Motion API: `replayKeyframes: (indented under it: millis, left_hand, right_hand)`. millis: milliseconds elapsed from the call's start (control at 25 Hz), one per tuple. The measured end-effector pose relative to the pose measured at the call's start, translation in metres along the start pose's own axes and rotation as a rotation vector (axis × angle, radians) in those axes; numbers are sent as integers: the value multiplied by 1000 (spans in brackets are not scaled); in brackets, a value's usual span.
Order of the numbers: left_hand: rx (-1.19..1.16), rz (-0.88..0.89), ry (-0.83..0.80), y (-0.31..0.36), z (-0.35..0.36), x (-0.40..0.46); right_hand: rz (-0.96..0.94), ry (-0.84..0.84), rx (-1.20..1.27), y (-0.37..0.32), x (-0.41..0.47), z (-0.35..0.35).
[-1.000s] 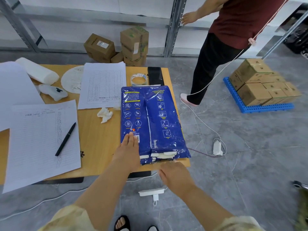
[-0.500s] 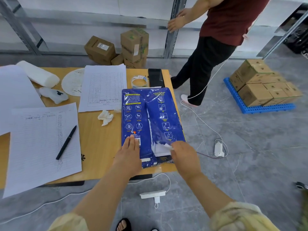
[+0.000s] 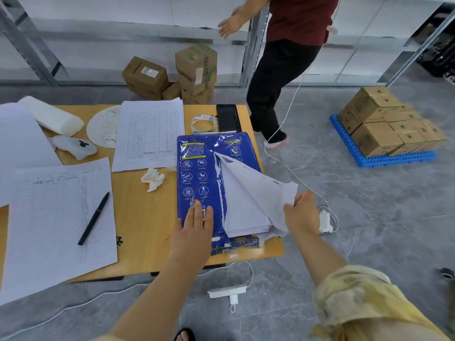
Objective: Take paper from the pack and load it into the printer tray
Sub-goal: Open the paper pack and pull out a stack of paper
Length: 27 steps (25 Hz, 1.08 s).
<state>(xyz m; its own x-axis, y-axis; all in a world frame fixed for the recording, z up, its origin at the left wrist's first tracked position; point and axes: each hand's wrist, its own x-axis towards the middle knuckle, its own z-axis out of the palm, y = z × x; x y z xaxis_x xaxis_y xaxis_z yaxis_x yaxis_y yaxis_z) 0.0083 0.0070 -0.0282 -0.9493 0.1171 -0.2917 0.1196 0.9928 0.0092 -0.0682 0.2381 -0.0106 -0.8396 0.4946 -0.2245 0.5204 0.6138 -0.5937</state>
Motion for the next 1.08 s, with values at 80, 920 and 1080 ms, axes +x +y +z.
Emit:
replayKeyframes:
  millis: [80, 920, 1080]
  left_hand:
    - [71, 165, 95, -1, 6, -1]
    - [73, -69, 327, -74, 13, -18]
    - [24, -62, -34, -61, 16, -28]
  right_hand:
    - [-171, -3, -290, 2, -2, 3]
    - [-548, -157, -506, 19, -36, 10]
    - [-286, -296, -424, 1, -32, 13]
